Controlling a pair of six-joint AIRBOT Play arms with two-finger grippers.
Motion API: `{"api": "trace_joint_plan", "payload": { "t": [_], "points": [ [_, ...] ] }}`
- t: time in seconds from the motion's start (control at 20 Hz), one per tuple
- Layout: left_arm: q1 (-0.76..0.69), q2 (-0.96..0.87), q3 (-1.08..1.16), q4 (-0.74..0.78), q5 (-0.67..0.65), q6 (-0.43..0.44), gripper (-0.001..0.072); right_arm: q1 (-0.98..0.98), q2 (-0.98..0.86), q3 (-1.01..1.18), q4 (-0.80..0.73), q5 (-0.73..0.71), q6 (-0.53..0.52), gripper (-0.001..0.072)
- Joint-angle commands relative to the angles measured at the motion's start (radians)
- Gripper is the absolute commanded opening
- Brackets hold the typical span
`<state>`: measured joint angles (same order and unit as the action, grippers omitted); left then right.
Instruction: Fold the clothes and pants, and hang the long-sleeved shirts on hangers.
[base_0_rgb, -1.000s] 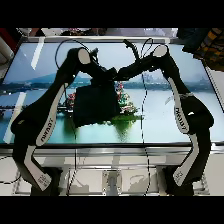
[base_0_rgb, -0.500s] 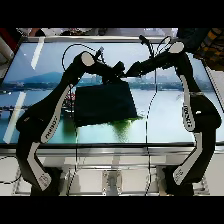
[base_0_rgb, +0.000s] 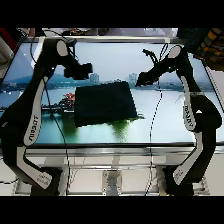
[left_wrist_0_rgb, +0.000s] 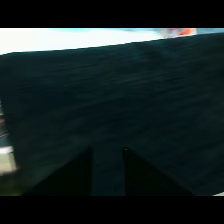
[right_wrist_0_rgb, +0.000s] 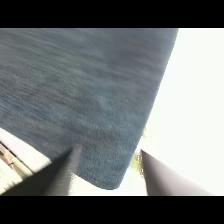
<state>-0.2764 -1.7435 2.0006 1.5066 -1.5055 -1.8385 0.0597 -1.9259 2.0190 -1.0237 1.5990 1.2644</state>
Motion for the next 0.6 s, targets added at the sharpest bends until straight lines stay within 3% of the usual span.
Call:
{"api": "trace_joint_plan", "payload": {
  "t": [0.0, 0.05, 0.15, 0.55],
  "points": [
    [0.036, 0.018, -0.005, 0.184, -0.136, 0.145, 0.0246, -0.003, -0.003, -0.022, -0.103, -0.019, 0.027, 0.0577],
    [0.04, 0.018, -0.007, 0.183, -0.137, 0.167, 0.0278, -0.003, -0.004, -0.038, -0.108, -0.02, 0.025, 0.0595],
    [0.051, 0.018, -0.019, 0.152, -0.138, 0.216, 0.0481, -0.003, -0.011, -0.076, -0.106, -0.032, 0.003, 0.0607],
    [0.124, 0.052, -0.214, 0.078, -0.134, 0.276, 0.0499, 0.087, -0.013, -0.301, -0.022, -0.264, -0.112, 0.0607]
  ]
}}
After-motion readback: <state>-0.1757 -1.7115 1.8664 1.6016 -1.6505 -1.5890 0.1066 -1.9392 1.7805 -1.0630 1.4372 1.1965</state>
